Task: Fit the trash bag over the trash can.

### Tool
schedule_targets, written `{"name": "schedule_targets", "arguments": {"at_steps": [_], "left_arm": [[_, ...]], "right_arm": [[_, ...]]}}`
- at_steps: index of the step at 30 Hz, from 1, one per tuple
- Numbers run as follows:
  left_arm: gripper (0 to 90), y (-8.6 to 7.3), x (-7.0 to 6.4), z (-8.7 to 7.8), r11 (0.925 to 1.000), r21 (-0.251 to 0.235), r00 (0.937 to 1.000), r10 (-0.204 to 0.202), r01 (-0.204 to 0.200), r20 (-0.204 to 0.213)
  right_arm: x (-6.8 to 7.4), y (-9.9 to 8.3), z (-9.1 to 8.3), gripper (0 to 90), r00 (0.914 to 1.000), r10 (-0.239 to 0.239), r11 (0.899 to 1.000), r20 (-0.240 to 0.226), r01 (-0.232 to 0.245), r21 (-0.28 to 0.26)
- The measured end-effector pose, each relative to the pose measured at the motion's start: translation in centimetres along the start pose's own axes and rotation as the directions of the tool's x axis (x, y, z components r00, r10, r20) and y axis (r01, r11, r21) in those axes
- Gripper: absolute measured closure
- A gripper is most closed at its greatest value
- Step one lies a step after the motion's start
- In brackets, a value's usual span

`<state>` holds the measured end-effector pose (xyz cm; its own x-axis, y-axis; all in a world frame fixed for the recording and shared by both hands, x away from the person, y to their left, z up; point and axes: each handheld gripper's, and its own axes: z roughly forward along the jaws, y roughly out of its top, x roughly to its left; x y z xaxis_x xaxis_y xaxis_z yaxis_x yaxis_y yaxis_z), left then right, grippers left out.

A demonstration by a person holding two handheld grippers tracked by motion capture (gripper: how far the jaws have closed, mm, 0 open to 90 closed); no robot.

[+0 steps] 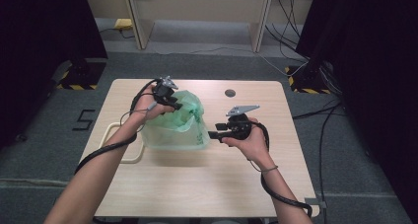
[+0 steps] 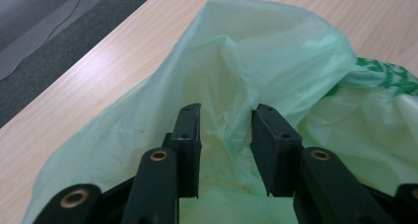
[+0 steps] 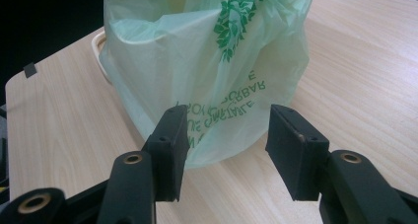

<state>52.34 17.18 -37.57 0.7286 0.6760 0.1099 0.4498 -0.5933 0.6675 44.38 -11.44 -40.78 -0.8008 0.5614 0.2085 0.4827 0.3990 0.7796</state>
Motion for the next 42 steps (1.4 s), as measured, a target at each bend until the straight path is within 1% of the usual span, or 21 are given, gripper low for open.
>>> {"name": "schedule_targets", "arguments": {"at_steps": [3, 13, 18, 20, 23, 25, 29, 30, 32, 35, 36, 38, 41, 42], "left_arm": [[65.9, -0.1, 0.2, 0.1, 0.9999, 0.011, 0.9993, 0.001, 0.0, -0.037], [66.5, -0.6, 0.9, -0.1, 0.9997, 0.015, 0.9974, -0.019, 0.02, -0.07], [66.1, -0.9, 1.3, -0.4, 0.9992, 0.009, 0.9966, -0.038, 0.039, -0.073], [65.9, -1.0, 1.3, -0.6, 0.9989, 0.0, 0.9968, -0.048, 0.048, -0.064], [65.6, -1.1, 1.0, -1.1, 0.9985, -0.017, 0.9978, -0.052, 0.051, -0.041], [65.1, -1.0, 0.7, -1.5, 0.9984, -0.022, 0.9985, -0.053, 0.053, -0.014], [64.5, -0.8, -0.3, -2.4, 0.9988, -0.03, 0.9981, -0.037, 0.039, 0.049], [65.0, -0.7, -0.6, -2.5, 0.9986, -0.041, 0.9973, -0.03, 0.032, 0.067], [65.9, -0.3, -1.1, -2.8, 0.9976, -0.064, 0.9937, -0.021, 0.028, 0.11], [66.7, 0.2, -1.8, -2.7, 0.997, -0.076, 0.9878, -0.006, 0.018, 0.156], [67.1, 0.4, -1.9, -2.6, 0.9974, -0.071, 0.9876, 0.001, 0.01, 0.157], [67.3, 0.6, -2.1, -2.1, 0.9981, -0.061, 0.9894, 0.013, -0.004, 0.145], [68.3, 0.9, -2.1, -1.4, 0.9983, -0.058, 0.9914, 0.007, 0.001, 0.131], [68.5, 0.9, -2.0, -1.2, 0.9984, -0.056, 0.9914, 0.004, 0.003, 0.131]], "right_arm": [[0.0, -0.1, 0.0, 50.6, 1.0, 0.0, 1.0, -0.001, 0.0, 0.001], [0.0, -0.3, 0.1, 50.4, 1.0, 0.004, 1.0, -0.005, -0.004, 0.002], [0.0, -0.3, 0.1, 50.2, 1.0, 0.004, 1.0, -0.007, -0.004, 0.007], [0.0, -0.3, 0.1, 50.1, 1.0, 0.004, 1.0, -0.008, -0.004, 0.007], [0.1, -0.3, 0.1, 50.2, 0.9999, 0.004, 1.0, -0.012, -0.003, 0.004], [0.1, -0.3, 0.0, 50.2, 0.9999, 0.0, 1.0, -0.012, 0.0, 0.001], [0.1, -0.3, -0.2, 50.9, 1.0, 0.0, 1.0, -0.01, 0.0, 0.004], [0.1, -0.3, -0.2, 51.1, 0.9999, 0.004, 1.0, -0.009, -0.004, 0.004], [0.1, -0.3, -0.2, 51.2, 1.0, 0.002, 1.0, -0.009, -0.002, 0.004], [0.1, -0.3, -0.2, 51.2, 1.0, 0.004, 1.0, -0.008, -0.004, 0.007], [0.1, -0.3, -0.2, 51.2, 1.0, 0.004, 1.0, -0.009, -0.004, 0.008], [0.1, -0.4, -0.1, 51.2, 0.9999, 0.003, 1.0, -0.01, -0.003, 0.007], [0.1, -0.5, -0.1, 51.2, 0.9999, 0.011, 1.0, -0.01, -0.011, 0.011], [0.0, -0.5, -0.1, 51.2, 0.9999, 0.007, 1.0, -0.009, -0.007, 0.011]]}}
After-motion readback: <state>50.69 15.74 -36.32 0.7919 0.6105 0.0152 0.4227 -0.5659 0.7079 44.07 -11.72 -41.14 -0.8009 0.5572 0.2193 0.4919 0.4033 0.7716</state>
